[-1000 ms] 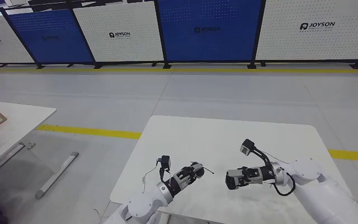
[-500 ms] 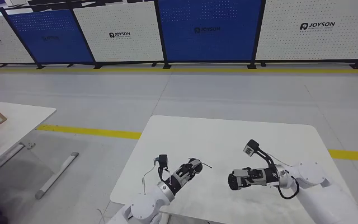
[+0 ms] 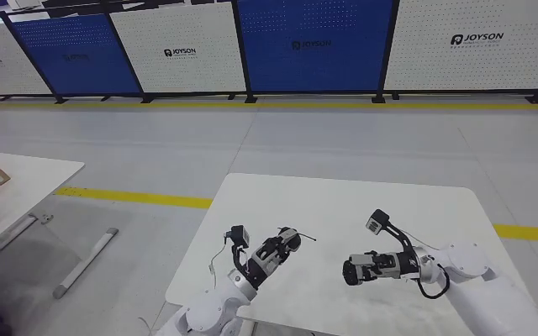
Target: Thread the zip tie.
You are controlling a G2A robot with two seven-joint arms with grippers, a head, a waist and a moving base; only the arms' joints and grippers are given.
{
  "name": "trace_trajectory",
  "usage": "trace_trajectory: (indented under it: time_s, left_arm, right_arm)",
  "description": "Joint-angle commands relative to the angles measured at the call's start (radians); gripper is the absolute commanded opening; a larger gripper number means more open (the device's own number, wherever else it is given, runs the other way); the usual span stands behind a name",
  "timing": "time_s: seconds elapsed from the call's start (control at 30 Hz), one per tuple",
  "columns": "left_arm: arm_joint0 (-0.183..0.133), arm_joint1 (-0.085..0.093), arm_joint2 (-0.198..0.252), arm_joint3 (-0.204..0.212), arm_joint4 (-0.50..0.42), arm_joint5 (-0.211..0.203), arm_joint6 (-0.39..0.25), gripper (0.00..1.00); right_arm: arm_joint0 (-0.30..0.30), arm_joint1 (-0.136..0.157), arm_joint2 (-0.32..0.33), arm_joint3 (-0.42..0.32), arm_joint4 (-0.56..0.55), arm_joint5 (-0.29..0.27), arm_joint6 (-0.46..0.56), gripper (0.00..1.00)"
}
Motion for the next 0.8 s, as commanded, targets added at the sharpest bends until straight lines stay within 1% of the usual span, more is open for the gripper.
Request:
trace_trajectory:
  time_s: [0.0,0.03,0.7,0.73,0.77]
  left_arm:
    - [0.022,0.003,-0.025,-0.039,0.002,0.002,0.009,0.00]
    - [0.026,0.003,-0.031,-0.045,0.006,0.003,0.017,0.00]
    - [0.026,0.003,-0.031,-0.045,0.006,0.003,0.017,0.00]
    - [0.017,0.002,-0.032,-0.042,0.018,-0.008,0.029,0.00]
    - [0.014,0.000,-0.033,-0.036,0.032,-0.031,0.053,0.00]
  right_arm:
    - [0.000,0.000,0.000,0.000,0.000,0.000,0.000,1.00]
    - [0.000,0.000,0.000,0.000,0.000,0.000,0.000,1.00]
    - [0.000,0.000,0.000,0.000,0.000,0.000,0.000,1.00]
    - [0.000,0.000,0.000,0.000,0.000,0.000,0.000,1.00]
    - [0.000,0.000,0.000,0.000,0.000,0.000,0.000,1.00]
